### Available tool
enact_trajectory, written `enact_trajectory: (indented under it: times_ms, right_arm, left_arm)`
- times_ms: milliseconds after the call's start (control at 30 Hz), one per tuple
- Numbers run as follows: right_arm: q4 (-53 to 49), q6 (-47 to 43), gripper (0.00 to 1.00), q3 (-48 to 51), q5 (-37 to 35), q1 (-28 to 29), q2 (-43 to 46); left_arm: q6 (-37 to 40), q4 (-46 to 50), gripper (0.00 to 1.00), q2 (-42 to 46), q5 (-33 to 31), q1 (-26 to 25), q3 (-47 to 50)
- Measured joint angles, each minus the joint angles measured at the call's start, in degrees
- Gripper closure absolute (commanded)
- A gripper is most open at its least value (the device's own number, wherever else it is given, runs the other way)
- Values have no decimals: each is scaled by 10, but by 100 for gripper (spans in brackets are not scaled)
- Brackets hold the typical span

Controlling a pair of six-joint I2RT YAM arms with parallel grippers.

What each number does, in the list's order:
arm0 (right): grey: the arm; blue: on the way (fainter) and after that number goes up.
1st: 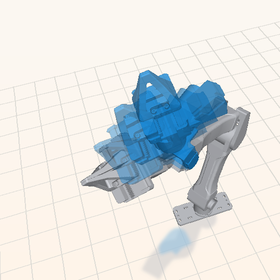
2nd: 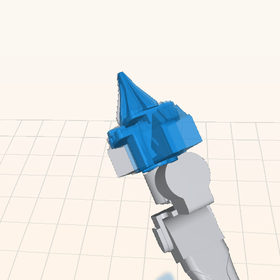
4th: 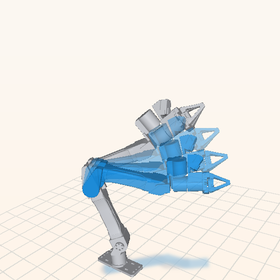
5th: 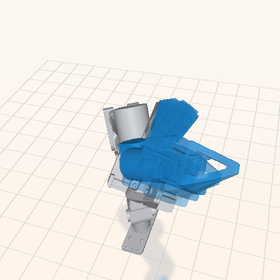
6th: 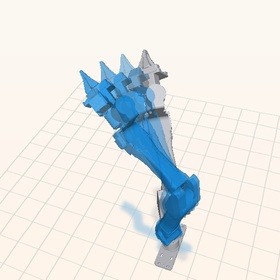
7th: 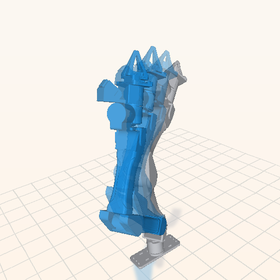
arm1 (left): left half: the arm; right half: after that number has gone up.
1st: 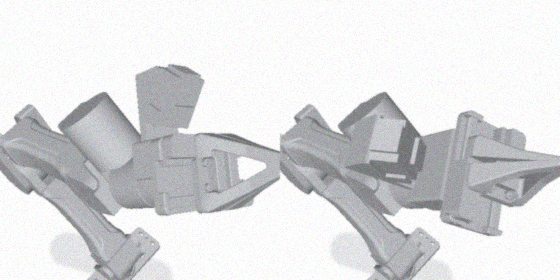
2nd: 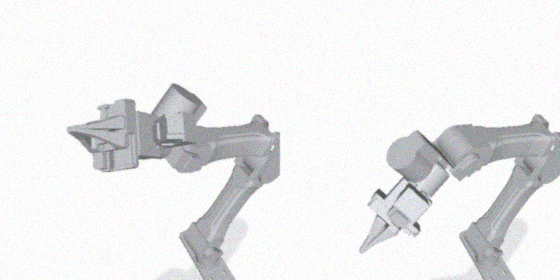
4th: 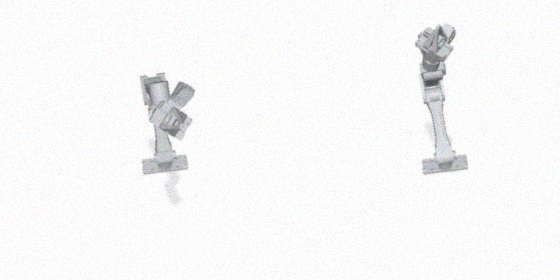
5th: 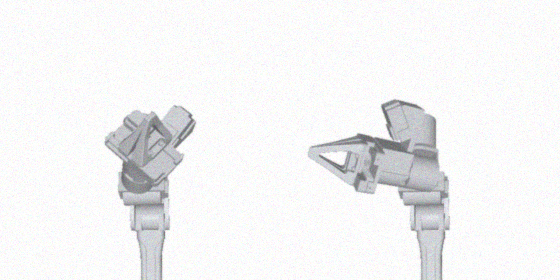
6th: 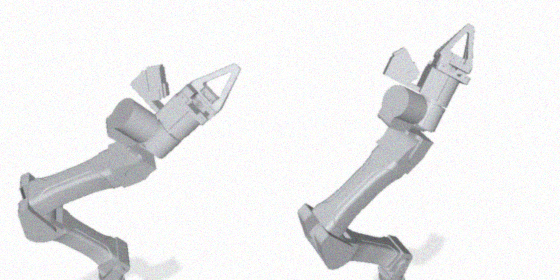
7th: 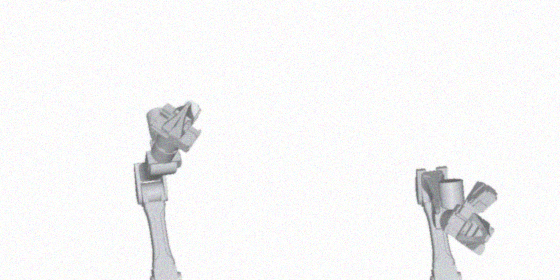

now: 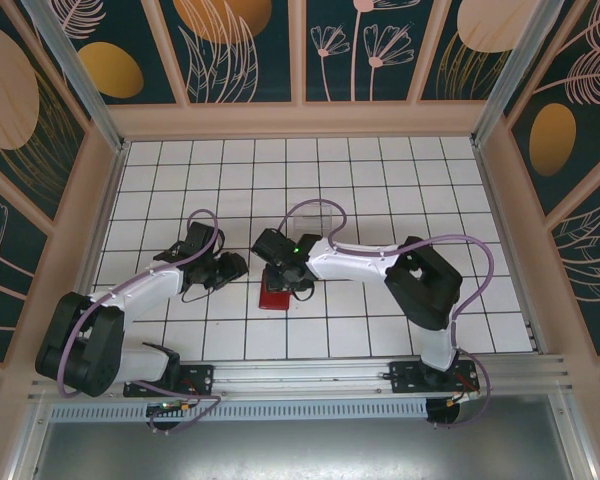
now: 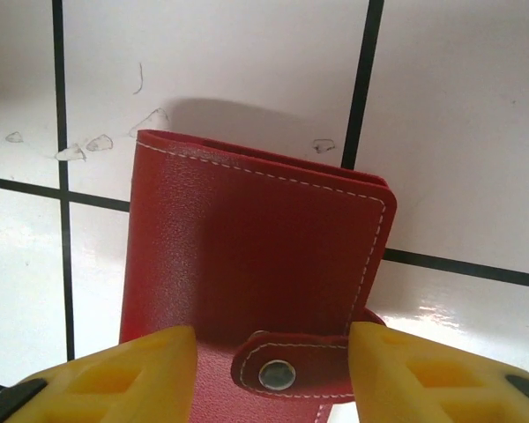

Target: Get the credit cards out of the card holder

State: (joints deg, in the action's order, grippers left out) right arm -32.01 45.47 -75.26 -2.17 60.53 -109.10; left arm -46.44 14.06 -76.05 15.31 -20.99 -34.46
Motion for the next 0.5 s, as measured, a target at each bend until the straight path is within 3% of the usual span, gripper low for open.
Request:
enact_trajectory:
  times_ms: [200, 333, 500]
  right_arm:
    - [-6, 18, 68, 0, -9, 0, 0]
    - [-15, 21, 59, 0, -15, 0, 0]
    - [-35, 21, 61, 0, -27, 0, 0]
  left_arm:
    - [8, 10, 58, 0, -7, 0, -1]
    - [10, 14, 58, 0, -9, -3, -3]
    - [10, 15, 58, -1, -9, -10, -6]
